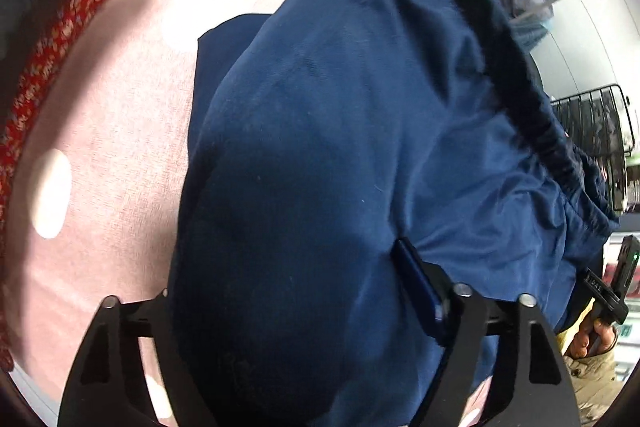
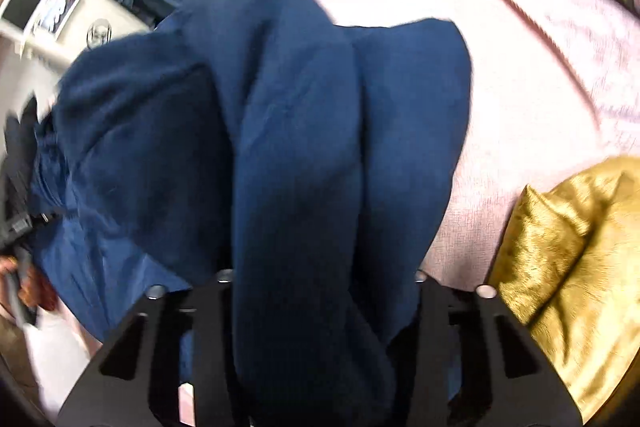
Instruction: Fold large clothes
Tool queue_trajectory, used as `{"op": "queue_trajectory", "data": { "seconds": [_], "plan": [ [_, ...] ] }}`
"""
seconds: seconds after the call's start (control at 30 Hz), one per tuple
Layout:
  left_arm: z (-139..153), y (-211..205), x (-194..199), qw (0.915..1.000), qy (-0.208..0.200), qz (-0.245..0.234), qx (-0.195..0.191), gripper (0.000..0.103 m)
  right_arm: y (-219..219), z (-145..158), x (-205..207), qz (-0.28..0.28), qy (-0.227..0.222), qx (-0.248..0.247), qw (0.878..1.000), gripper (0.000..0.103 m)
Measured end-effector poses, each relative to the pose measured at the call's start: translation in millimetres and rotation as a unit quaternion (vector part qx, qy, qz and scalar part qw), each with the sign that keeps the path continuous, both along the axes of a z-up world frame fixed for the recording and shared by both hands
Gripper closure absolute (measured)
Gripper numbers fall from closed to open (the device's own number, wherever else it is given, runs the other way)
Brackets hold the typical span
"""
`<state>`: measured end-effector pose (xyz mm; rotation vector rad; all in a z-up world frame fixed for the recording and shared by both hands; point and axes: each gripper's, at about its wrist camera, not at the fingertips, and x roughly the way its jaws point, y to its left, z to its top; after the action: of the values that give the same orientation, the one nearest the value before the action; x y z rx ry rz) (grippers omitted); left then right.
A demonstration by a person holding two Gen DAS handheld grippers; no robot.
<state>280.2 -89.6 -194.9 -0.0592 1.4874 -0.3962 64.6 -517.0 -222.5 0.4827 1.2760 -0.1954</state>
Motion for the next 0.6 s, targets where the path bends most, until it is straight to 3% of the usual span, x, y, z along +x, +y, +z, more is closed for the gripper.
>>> {"op": "queue_trajectory", "data": {
  "seconds": [0.07, 0.23, 0.43, 0.6],
  "plan": [
    [8.8, -4.0, -5.3, 0.9996, 0.006, 0.010, -0.027, 0.053, 13.3, 9.3, -2.1, 0.016, -0.010, -0.033, 0.999, 0.073],
    [35.5, -18.7, -26.2, 0.9993, -0.030, -0.007, -0.019, 0.066, 25.3, 31.9, -26.3, 0.004, -0.047, -0.042, 0.998, 0.078],
    [78.8, -22.8, -49.0, 0.9955, -0.062, -0.013, -0.071, 0.073, 46.1, 69.8, -66.2, 0.030, -0.085, -0.055, 0.994, 0.079],
    [111.6, -42.8, -74.3, 0.9906, -0.093, -0.046, -0.088, 0.078, 72.0, 84.6, -80.3, 0.046, -0.090, -0.057, 0.993, 0.080]
  ]
}}
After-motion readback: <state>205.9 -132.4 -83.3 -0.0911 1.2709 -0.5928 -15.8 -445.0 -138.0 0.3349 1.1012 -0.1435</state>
